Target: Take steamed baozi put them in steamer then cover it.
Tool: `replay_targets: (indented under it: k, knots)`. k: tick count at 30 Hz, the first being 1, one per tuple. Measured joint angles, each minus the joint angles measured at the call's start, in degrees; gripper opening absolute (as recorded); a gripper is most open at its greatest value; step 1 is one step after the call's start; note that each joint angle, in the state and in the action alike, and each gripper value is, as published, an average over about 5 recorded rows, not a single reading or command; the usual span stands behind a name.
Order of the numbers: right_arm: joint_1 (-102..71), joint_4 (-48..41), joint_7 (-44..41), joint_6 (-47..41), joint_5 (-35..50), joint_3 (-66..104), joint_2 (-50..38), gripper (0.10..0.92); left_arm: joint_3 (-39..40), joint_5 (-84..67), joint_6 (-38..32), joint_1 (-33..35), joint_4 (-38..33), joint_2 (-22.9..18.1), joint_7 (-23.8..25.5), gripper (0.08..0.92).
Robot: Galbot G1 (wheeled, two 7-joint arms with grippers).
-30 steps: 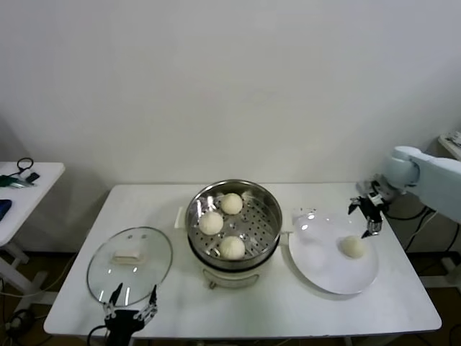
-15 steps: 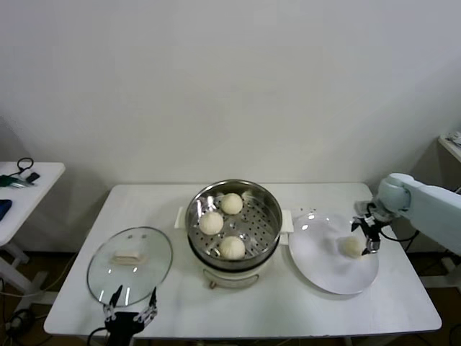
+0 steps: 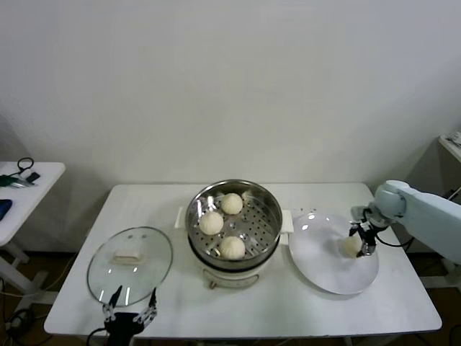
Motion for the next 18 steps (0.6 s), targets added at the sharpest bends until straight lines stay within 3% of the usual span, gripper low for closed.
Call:
replay_targets:
  k: [8,18]
  knots:
    - [13.52,6.49,-0.07,-2.44,7.06,-11.11,-0.37,0.704,0.28,0.45,0.18,0.28,-0.71,0.05,0.02,0.823]
    - [39.2,20.67,1.07,-8.6,25.47,-25.87,6.38,0.705,0.34,0.5,0.27,0.64,-1.64,0.82,0.1,0.823]
